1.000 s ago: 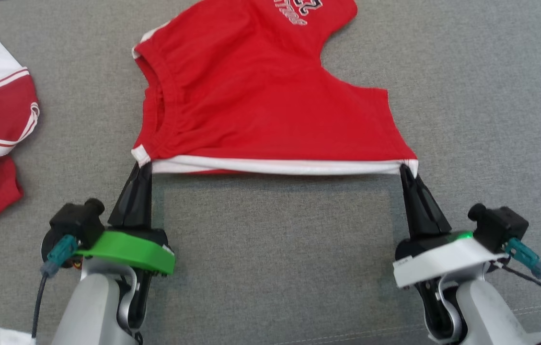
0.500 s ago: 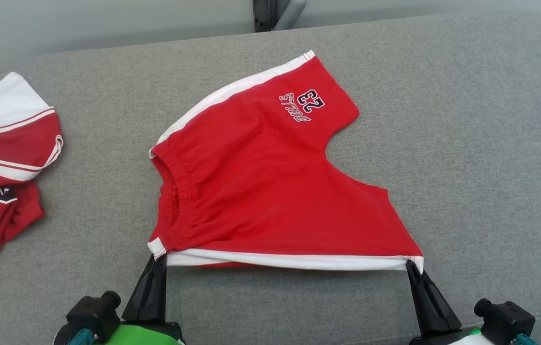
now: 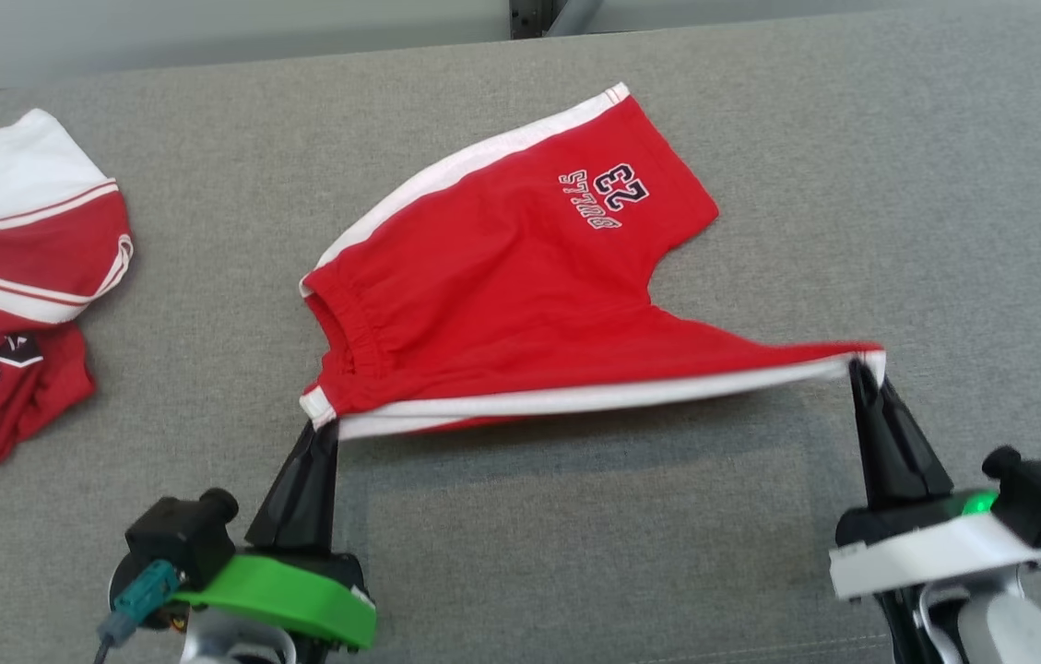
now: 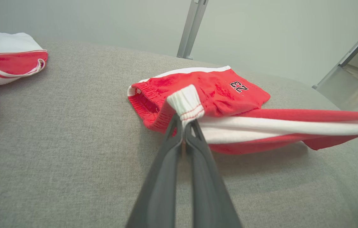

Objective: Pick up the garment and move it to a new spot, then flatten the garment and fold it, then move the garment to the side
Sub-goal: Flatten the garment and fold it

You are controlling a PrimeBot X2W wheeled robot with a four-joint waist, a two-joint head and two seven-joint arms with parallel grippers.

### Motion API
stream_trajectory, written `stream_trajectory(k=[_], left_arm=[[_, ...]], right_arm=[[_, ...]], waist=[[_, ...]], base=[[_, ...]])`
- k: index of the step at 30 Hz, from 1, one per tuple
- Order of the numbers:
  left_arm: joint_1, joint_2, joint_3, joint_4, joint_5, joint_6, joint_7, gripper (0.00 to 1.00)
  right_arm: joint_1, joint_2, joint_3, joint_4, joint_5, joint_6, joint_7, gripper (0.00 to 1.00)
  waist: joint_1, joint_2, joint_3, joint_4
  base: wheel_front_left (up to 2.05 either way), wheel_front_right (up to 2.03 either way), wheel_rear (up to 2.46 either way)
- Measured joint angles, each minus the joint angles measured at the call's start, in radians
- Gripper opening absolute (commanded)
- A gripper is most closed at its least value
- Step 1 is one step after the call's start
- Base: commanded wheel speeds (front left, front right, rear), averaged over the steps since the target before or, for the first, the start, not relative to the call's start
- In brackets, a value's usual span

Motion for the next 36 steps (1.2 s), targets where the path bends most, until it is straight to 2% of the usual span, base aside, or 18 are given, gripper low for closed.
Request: stream_trajectory(k=[4, 15, 23, 30, 32, 33, 34, 35, 36], left_arm=[[-0.1, -0.008, -0.004, 0.024, -0.004, -0.005, 0.006, 0.0], [-0.42, -0.051, -0.064, 0.159, -0.025, -0.035, -0.035, 0.0], [-0.562, -0.062, -0.083, 0.294, -0.07, -0.039, -0.085, 0.0], [-0.645, -0.066, -0.139, 0.402, -0.098, -0.057, -0.11, 0.0], [-0.661, -0.066, -0.155, 0.428, -0.106, -0.059, -0.12, 0.24], [-0.667, -0.066, -0.158, 0.439, -0.108, -0.059, -0.125, 0.5], [-0.671, -0.066, -0.161, 0.448, -0.11, -0.059, -0.132, 1.0], [-0.675, -0.066, -0.164, 0.458, -0.112, -0.059, -0.136, 1.0], [-0.678, -0.067, -0.167, 0.463, -0.112, -0.058, -0.145, 1.0]], right_arm=[[-0.174, -0.045, 0.006, 0.033, -0.009, 0.0, 0.011, 0.0], [-0.622, -0.237, 0.07, 0.209, -0.005, 0.0, 0.098, 0.0], [-0.886, -0.28, 0.205, 0.444, 0.021, 0.0, 0.132, 0.0], [-1.003, -0.287, 0.253, 0.661, 0.051, 0.0, 0.099, 0.0], [-1.018, -0.283, 0.271, 0.704, 0.066, 0.0, 0.086, 0.0], [-1.023, -0.279, 0.279, 0.723, 0.071, 0.0, 0.077, 0.0], [-1.03, -0.276, 0.286, 0.738, 0.076, 0.0, 0.067, 0.11], [-1.037, -0.274, 0.293, 0.751, 0.08, 0.0, 0.053, 0.45], [-1.04, -0.272, 0.299, 0.762, 0.084, 0.0, 0.04, 1.0]], waist=[[0.0, 0.0, 0.044, 0.013], [0.0, 0.0, 0.205, 0.095], [0.0001, 0.0, 0.298, 0.177], [0.0001, 0.0, 0.354, 0.23], [0.0001, 0.0, 0.365, 0.239], [0.0001, 0.0, 0.37, 0.241], [0.0001, 0.0, 0.372, 0.242], [0.0001, 0.0, 0.372, 0.24], [0.0001, 0.0, 0.371, 0.239]], base=[[0.0, 0.0, 0.0], [0.0, 0.0, 0.0], [0.0, 0.0, 0.0], [0.0, 0.0, 0.0], [0.0, 0.0, 0.0], [0.0, 0.0, 0.0], [0.0, 0.0, 0.0], [0.0, 0.0, 0.0], [0.0, 0.0, 0.0]])
